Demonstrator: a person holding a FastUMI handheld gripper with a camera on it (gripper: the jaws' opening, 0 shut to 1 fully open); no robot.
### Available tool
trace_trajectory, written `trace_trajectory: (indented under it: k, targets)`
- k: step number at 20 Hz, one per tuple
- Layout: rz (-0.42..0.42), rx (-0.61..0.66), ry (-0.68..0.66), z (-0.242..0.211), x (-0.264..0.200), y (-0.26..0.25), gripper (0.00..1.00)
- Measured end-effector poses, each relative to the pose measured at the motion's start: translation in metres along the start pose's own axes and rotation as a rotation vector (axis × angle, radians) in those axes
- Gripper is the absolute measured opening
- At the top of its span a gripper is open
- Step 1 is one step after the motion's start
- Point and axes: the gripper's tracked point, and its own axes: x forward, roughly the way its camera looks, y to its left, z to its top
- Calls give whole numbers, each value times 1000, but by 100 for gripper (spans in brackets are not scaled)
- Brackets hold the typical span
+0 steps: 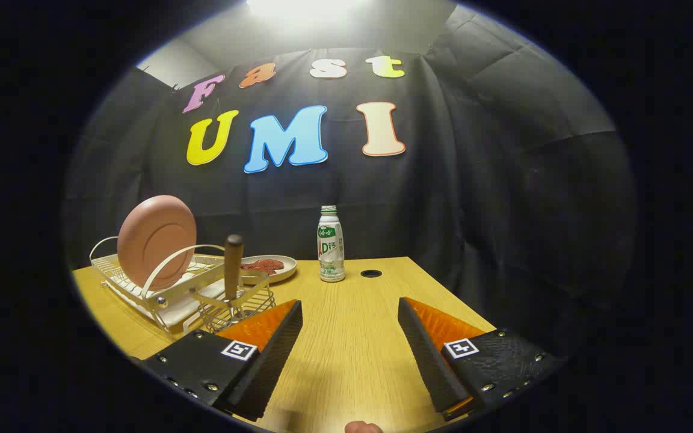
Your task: Take the plate from the dish rack, then take the spoon from the basket and place it into the plate.
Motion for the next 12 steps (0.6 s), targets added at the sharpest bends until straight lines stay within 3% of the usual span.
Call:
trace_trajectory:
  k: [6,12]
  targets:
    - [-35,-9,-5,44,-9,-9,97]
    - [-59,-8,-60,139,-57,2,97]
